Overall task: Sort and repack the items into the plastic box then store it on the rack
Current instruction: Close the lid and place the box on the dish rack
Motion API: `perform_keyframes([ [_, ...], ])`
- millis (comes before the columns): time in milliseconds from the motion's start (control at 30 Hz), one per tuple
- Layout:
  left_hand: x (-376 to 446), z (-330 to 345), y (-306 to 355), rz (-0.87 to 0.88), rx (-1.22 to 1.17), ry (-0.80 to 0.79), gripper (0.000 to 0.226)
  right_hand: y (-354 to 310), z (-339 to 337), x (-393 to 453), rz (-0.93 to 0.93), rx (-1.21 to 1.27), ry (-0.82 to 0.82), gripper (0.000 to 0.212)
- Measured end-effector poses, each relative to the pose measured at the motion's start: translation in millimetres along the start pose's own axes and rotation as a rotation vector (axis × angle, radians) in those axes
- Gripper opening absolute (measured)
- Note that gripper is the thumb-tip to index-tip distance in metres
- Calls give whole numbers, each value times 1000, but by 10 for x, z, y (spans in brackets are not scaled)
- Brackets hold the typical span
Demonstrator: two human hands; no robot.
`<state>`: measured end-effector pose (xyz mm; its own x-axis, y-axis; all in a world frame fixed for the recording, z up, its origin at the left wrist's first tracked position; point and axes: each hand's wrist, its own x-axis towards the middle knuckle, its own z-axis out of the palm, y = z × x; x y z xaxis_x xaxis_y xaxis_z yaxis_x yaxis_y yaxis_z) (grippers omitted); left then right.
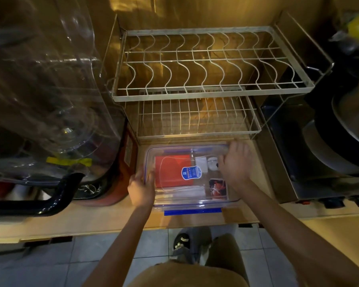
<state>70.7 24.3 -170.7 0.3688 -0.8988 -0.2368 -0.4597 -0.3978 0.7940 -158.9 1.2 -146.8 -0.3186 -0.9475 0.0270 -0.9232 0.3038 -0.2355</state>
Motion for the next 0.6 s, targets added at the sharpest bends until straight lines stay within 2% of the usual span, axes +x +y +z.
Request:
perform_keyframes([
  [67,3,4,9,-11,0,5,47,-129,-16,144,-215,33,-136,47],
  [133,1,6,28,-21,9,12,46,-253,7,268,-323,76,-320,53],
  [200,-4,9,47,-37,16,19,47,-317,78,327,-347,38,-395,61],
  [267,-2,9,65,-52,11,21,49,-345,143,341,-347,-28,-392,67],
  [433,6,18,38,-47,11,19,50,-393,85,547,-379,-81,-524,70],
  [600,4,22,38,-70,4,23,49,-431,38,695,-284,42,-721,73],
])
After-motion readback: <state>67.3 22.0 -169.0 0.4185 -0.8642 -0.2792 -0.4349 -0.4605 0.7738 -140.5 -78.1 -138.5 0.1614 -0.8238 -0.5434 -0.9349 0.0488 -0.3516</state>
